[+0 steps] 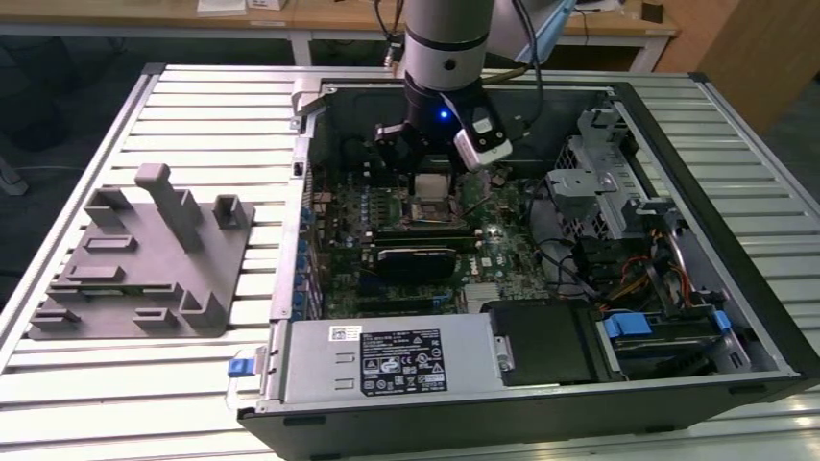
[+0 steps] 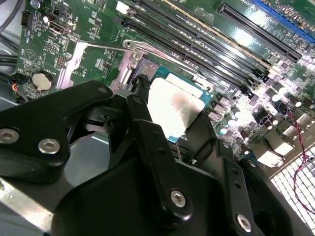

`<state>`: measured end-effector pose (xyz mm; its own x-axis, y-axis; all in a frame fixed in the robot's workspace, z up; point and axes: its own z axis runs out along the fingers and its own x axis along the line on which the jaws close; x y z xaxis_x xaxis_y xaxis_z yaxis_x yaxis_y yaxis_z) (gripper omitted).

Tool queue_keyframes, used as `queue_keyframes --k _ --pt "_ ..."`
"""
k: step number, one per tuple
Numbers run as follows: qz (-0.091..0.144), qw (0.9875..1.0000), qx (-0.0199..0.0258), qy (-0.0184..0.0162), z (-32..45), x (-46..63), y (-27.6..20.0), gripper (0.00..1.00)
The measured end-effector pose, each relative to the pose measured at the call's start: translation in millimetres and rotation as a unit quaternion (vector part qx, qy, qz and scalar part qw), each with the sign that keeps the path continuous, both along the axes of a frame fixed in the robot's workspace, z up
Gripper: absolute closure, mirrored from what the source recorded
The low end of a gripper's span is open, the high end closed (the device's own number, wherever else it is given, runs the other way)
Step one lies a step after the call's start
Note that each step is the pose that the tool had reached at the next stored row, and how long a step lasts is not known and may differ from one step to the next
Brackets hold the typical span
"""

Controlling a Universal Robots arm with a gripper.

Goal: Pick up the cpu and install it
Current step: 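Pick up the cpu and move it towards the insertion slot, then place the cpu into insertion slot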

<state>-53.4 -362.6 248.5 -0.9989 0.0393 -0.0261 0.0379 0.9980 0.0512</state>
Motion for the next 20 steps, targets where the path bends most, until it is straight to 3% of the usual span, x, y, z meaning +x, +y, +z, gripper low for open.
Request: queue_keyframes --k 14,20 --pt "0.000 1.0000 -0.0001 0.0000 -0.4 0.0 0.0 0.46" --pt "-0.037 0.9993 0.0000 0.0000 -0.5 0.0 0.0 0.46"
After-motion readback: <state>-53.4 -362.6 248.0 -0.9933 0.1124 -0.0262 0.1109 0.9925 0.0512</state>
